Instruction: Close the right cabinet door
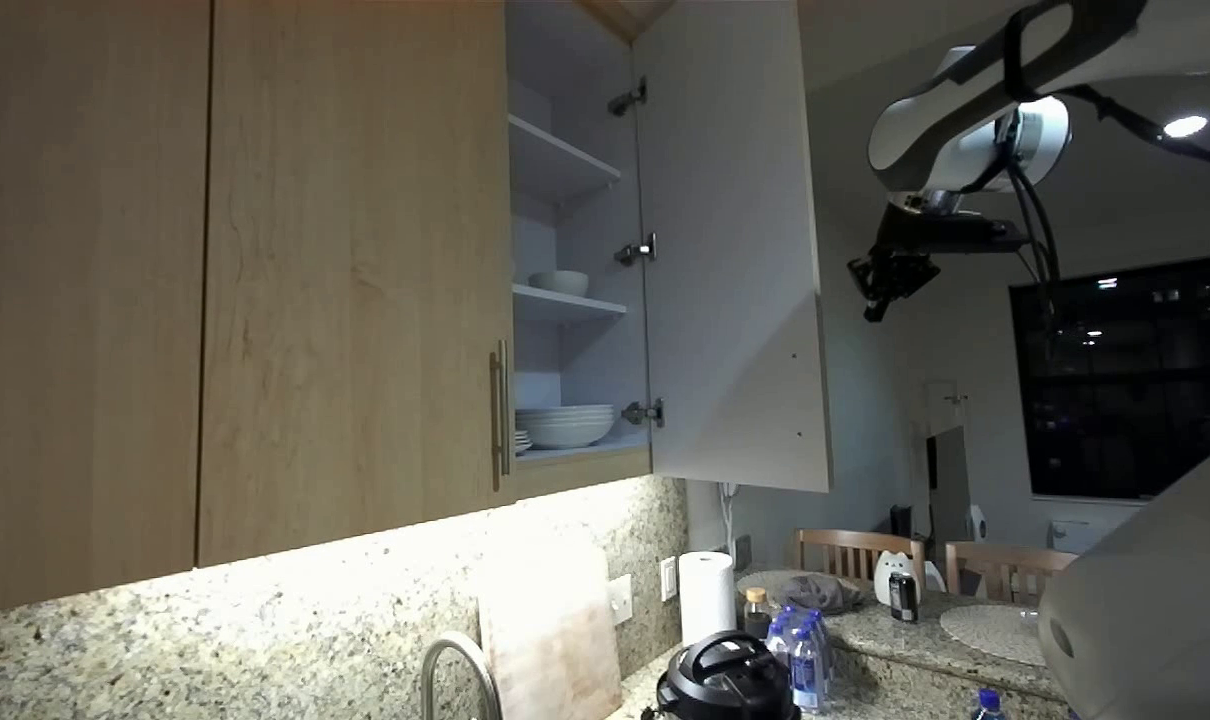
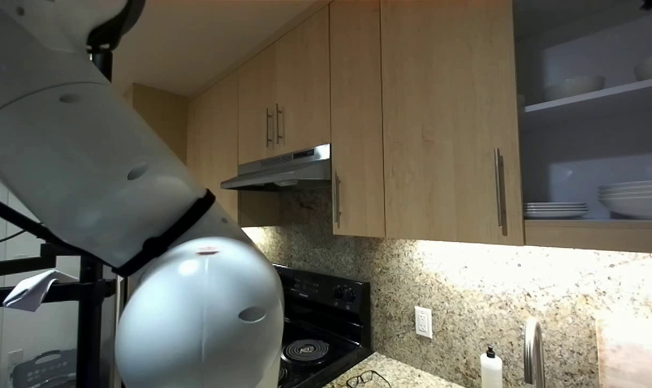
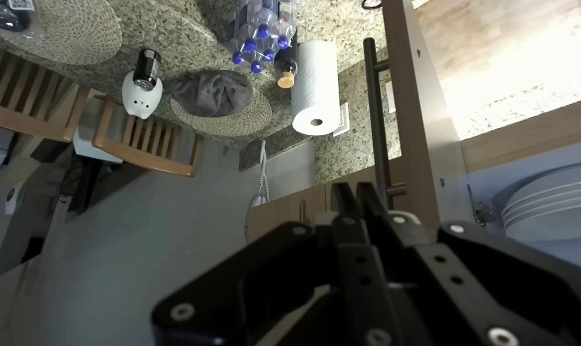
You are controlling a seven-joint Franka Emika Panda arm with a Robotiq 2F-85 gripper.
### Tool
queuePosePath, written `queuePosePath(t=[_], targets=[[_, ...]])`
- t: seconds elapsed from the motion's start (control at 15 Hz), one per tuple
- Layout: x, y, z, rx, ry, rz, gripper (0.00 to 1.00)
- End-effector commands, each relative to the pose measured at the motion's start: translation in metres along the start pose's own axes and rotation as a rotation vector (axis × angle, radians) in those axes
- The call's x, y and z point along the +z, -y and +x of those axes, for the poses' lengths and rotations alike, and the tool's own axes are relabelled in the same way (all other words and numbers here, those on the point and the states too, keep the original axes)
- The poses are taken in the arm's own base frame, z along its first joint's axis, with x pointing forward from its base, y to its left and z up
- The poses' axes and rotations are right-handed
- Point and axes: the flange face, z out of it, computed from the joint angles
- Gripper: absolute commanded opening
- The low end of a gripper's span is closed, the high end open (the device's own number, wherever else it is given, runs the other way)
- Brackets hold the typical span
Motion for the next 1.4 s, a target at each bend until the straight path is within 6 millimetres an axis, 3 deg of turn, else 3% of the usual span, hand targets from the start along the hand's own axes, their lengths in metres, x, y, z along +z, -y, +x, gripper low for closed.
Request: queuePosePath(t=[0.0, 0.67, 1.33], targets=[[0.005, 0.008, 0.024, -0.029, -0.022, -0.011, 0.08], [0.011, 0.027, 0.047, -0.042, -0.11, 0.12, 0.08], [0.012, 0.014, 0.048, -0.004, -0.143, 0.119, 0.07]])
